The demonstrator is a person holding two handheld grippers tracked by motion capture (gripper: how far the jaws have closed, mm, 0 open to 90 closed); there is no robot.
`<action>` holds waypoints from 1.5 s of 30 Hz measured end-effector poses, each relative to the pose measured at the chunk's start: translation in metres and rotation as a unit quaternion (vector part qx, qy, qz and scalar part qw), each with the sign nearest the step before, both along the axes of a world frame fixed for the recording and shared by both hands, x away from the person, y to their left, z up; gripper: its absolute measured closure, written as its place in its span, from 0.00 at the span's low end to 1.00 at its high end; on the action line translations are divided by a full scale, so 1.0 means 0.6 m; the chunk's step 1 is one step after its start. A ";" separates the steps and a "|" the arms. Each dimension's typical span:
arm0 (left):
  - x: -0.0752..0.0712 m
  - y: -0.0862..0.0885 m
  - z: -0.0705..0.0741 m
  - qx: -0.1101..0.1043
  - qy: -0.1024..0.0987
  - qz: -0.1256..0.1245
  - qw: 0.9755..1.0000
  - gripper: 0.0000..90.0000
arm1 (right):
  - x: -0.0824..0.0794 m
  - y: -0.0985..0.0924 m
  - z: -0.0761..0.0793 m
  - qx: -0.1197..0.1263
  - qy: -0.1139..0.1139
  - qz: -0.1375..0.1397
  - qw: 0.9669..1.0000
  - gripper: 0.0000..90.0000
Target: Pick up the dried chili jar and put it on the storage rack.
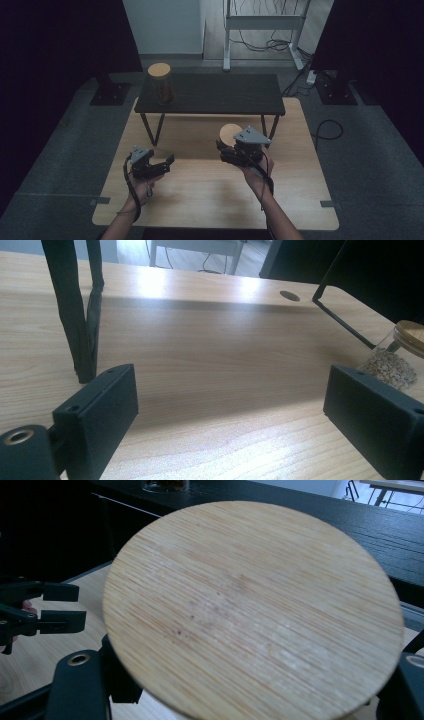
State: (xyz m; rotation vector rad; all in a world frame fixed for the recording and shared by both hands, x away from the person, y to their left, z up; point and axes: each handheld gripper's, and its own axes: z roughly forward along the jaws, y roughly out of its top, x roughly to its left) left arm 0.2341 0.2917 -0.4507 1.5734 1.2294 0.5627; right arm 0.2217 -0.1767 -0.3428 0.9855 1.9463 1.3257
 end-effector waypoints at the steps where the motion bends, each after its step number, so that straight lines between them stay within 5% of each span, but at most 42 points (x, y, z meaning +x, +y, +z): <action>1: 0.000 0.000 0.000 0.000 0.000 0.000 1.000 0.08 | 0.001 0.000 0.000 0.000 0.000 -0.001 1.000 0.28; 45: 0.001 0.001 -0.001 -0.002 0.000 -0.003 1.000 0.08 | 0.012 -0.005 0.017 -0.001 -0.007 -0.010 1.000 0.28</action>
